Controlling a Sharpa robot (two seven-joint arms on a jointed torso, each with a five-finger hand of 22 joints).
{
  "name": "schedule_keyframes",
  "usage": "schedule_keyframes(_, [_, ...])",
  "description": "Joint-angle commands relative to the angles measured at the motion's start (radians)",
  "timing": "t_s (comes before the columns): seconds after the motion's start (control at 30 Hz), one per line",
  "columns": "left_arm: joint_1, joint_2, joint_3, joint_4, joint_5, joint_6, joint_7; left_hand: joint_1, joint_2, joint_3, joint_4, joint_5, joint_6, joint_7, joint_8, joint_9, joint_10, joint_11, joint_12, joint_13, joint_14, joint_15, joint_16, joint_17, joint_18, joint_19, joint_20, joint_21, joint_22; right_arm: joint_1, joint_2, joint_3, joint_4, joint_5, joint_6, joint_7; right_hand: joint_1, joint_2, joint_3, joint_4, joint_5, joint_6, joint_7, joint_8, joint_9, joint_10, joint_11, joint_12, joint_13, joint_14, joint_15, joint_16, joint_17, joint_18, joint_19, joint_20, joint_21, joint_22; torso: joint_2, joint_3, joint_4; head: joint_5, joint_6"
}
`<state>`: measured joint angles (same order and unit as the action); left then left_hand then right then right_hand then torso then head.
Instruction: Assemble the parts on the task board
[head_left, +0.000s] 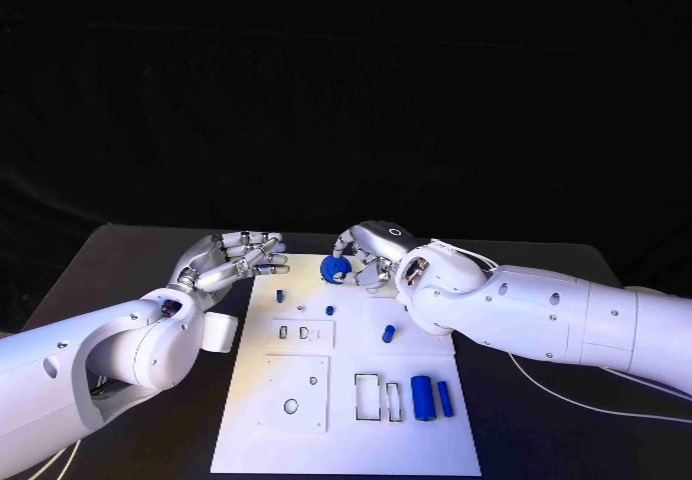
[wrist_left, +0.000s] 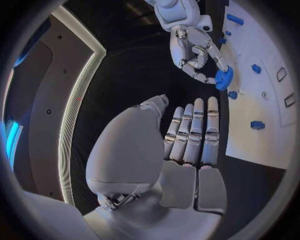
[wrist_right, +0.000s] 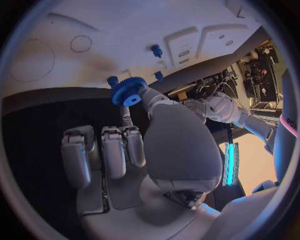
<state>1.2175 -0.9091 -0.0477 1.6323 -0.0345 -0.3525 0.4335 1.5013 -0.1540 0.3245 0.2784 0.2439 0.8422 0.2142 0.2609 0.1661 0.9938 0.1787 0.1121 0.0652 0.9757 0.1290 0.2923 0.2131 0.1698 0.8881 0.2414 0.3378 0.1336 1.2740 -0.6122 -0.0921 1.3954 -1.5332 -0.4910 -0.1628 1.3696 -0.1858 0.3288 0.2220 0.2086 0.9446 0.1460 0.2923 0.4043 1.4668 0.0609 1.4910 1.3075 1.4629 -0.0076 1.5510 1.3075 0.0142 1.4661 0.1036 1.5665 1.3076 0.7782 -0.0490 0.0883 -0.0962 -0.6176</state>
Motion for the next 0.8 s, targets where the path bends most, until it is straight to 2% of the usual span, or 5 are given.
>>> schedule_keyframes(0.03, [0.001,0.003,0.001,0.004,0.0,0.017,0.007,-0.006,-0.006,0.006,-0.001,-0.006,0.003,0.021,-0.006,-0.002,0.006,0.004,-0.005,-0.001,-0.001,0.008,-0.006,0.001,0.013,0.004,0.0,0.001,-0.002,-0.004,0.022,-0.001,-0.023,-0.031,0.004,-0.016,-0.007,0.0,0.007,0.001,0.0,0.004,-0.013,0.001,0.001,0.0,-0.007,-0.007,0.132,0.093,-0.006,0.003,0.192,-0.014,0.105,-0.008,0.004,0.263,0.001,-0.0008,0.0011,0.0,-0.001])
schedule_keyframes(0.13, [0.001,0.003,0.001,0.004,0.0,0.016,0.007,-0.006,-0.006,0.006,-0.001,-0.006,0.003,0.021,-0.006,-0.002,0.006,0.004,-0.005,-0.001,-0.001,0.008,-0.006,0.001,0.013,0.004,0.0,0.001,-0.002,-0.009,0.042,-0.002,-0.044,-0.032,0.011,-0.016,-0.007,0.0,0.008,0.001,0.0,0.004,-0.013,0.001,0.001,0.0,-0.007,-0.007,0.131,0.093,-0.006,0.003,0.192,-0.014,0.105,-0.008,0.004,0.263,0.001,0.0006,0.0004,0.003,-0.004])
schedule_keyframes(0.3, [0.001,0.003,0.001,0.004,0.0,0.015,0.007,-0.005,-0.005,0.01,-0.002,-0.006,0.004,0.021,-0.006,-0.002,0.007,0.004,-0.008,-0.001,-0.001,0.008,-0.007,0.002,0.013,0.005,0.0,0.001,-0.003,-0.017,0.066,-0.004,-0.07,-0.032,0.025,-0.015,-0.006,0.0,0.009,0.001,0.0,0.003,-0.013,0.001,0.001,-0.001,-0.007,-0.008,0.131,0.093,-0.006,0.002,0.191,-0.014,0.105,-0.008,0.004,0.263,0.001,0.001,-0.0002,0.006,-0.006])
schedule_keyframes(0.63, [0.002,0.003,0.001,0.004,0.0,0.015,0.007,-0.005,-0.005,0.01,-0.002,-0.006,0.004,0.021,-0.006,-0.002,0.007,0.004,-0.008,-0.001,-0.001,0.008,-0.007,0.002,0.013,0.005,0.0,0.001,-0.003,-0.029,0.093,-0.007,-0.097,-0.026,0.048,-0.01,-0.011,-0.003,0.011,0.004,0.0,0.001,-0.012,0.0,0.001,0.0,-0.006,-0.008,0.132,0.093,-0.006,0.002,0.19,-0.014,0.105,-0.008,0.004,0.263,0.001,0.0027,-0.0028,0.01,-0.01])
schedule_keyframes(0.8, [0.002,0.004,0.001,0.004,0.0,0.015,0.007,-0.005,-0.005,0.01,-0.002,-0.006,0.004,0.021,-0.006,-0.002,0.007,0.004,-0.008,-0.001,-0.001,0.008,-0.007,0.002,0.013,0.005,0.0,0.001,-0.003,-0.033,0.106,-0.009,-0.112,-0.021,0.051,-0.007,-0.014,-0.004,0.012,0.005,-0.001,0.0,-0.011,-0.001,0.001,-0.003,-0.006,-0.01,0.129,0.092,-0.006,0.001,0.187,-0.014,0.105,-0.007,0.004,0.263,0.0,0.0023,-0.0009,0.008,-0.012])
